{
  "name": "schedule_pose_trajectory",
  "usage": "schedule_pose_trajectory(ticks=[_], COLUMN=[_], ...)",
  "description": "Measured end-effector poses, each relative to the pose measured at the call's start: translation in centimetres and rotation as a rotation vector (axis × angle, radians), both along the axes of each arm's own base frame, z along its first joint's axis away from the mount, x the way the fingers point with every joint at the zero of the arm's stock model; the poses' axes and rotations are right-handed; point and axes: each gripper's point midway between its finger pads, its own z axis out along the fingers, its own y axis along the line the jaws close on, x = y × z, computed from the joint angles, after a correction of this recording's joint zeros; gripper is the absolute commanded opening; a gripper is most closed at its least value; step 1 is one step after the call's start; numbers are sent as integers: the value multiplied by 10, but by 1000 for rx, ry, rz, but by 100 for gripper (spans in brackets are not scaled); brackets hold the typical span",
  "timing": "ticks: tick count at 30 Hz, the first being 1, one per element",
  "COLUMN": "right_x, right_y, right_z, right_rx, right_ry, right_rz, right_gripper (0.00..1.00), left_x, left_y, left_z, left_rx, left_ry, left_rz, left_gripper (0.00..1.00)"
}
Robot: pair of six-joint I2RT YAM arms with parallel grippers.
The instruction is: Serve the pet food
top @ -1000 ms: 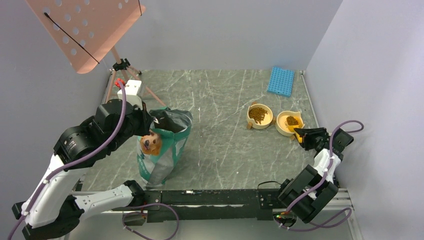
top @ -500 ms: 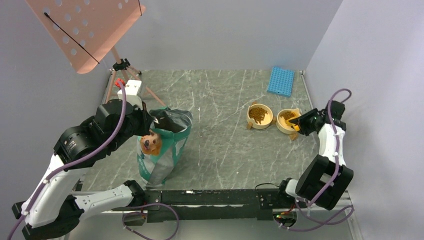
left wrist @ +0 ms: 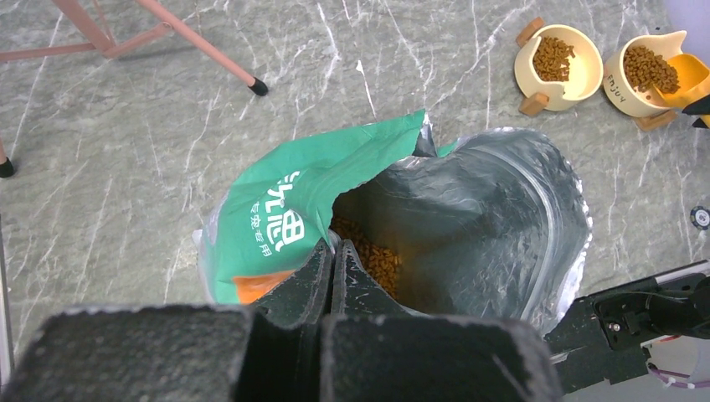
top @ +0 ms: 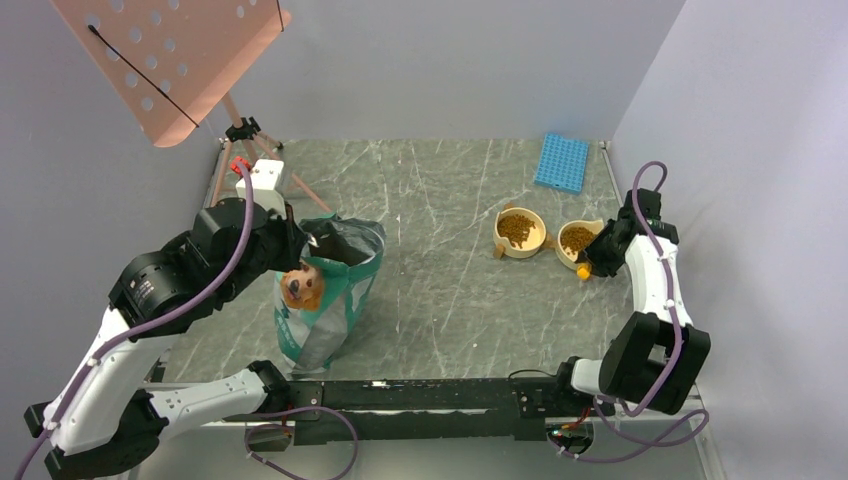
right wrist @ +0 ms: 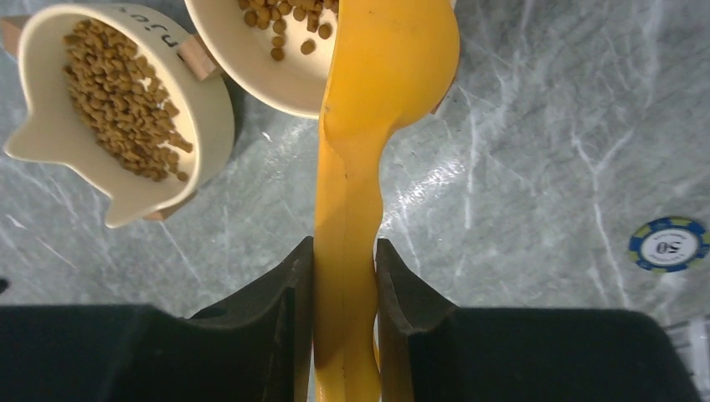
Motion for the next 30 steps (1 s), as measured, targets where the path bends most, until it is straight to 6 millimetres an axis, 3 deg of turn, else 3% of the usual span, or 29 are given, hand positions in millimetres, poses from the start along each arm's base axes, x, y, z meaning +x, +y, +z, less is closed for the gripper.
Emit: schedule_pose_trajectory(ticks=[9, 20, 30], right_x=[-8, -11, -22], right_y=[-1, -1, 5], right_z=[5, 69, 68], right_rx=[-115, -269, -245], right_ry=[43, -36, -11], right_rz=[101, 118, 133], right_gripper=[0, 0, 0], left_x=[3, 5, 4], left_y=[-10, -25, -35], left_z=[-2, -6, -8], left_rx=[-12, -50, -82], left_ry=[20, 62, 92], left_rz=[-12, -30, -47], left_gripper=[0, 0, 0])
